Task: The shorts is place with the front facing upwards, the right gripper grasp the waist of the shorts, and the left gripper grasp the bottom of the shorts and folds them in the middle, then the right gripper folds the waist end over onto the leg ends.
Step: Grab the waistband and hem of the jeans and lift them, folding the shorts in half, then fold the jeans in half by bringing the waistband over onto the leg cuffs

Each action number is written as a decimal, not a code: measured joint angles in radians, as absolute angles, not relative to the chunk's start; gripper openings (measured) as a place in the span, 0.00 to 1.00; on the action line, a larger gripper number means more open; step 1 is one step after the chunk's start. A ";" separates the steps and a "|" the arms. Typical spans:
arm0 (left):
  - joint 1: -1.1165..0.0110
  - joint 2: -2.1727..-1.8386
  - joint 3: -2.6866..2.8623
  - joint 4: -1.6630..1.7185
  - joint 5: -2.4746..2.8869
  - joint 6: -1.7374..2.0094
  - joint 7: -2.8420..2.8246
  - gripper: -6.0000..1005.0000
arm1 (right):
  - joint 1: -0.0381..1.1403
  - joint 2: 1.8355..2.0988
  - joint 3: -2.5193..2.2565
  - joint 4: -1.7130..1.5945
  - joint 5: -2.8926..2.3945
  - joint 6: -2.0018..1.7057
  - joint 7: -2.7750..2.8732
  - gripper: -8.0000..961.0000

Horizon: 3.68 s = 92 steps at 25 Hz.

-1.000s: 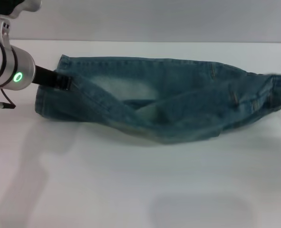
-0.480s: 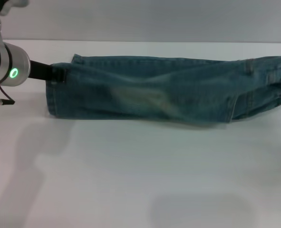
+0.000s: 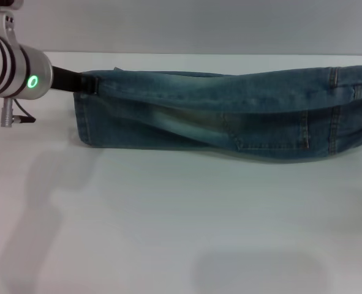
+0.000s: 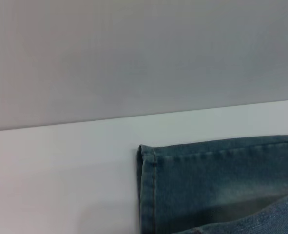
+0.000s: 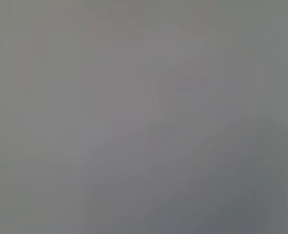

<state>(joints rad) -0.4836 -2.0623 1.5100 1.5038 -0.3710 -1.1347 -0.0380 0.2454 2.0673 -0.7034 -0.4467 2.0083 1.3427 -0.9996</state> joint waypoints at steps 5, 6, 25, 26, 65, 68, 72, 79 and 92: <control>-0.514 -2.061 1.500 1.454 -0.383 -1.104 -0.033 0.24 | 0.265 2.067 -0.674 -0.443 2.009 1.317 -1.000 0.05; -0.520 -2.061 1.493 1.443 -0.386 -1.099 -0.031 0.24 | 0.268 2.067 -0.668 -0.441 2.009 1.308 -1.001 0.05; -0.597 -2.060 1.376 1.119 -0.756 -0.802 0.144 0.25 | 0.356 2.018 -0.587 -0.337 2.017 1.036 -1.199 0.13; -0.600 -2.060 1.364 1.112 -0.777 -0.800 0.158 0.29 | 0.348 2.017 -0.586 -0.342 2.016 1.038 -1.215 0.20; -0.617 -2.056 1.328 1.104 -0.799 -0.896 0.313 0.81 | 0.271 2.066 -0.613 -0.307 1.974 1.082 -1.255 0.61; -0.618 -2.056 1.328 1.105 -0.799 -0.896 0.315 0.81 | 0.282 2.066 -0.626 -0.307 1.972 1.072 -1.236 0.62; -0.620 -2.056 1.329 1.105 -0.799 -0.897 0.320 0.81 | 0.300 2.065 -0.647 -0.304 1.966 1.047 -1.221 0.62; -0.627 -2.057 1.328 1.104 -0.799 -0.897 0.328 0.81 | 0.326 2.058 -0.660 -0.300 1.928 1.007 -1.190 0.61; -0.631 -2.057 1.328 1.098 -0.799 -0.894 0.330 0.81 | 0.379 2.033 -0.675 -0.303 1.834 0.983 -1.091 0.58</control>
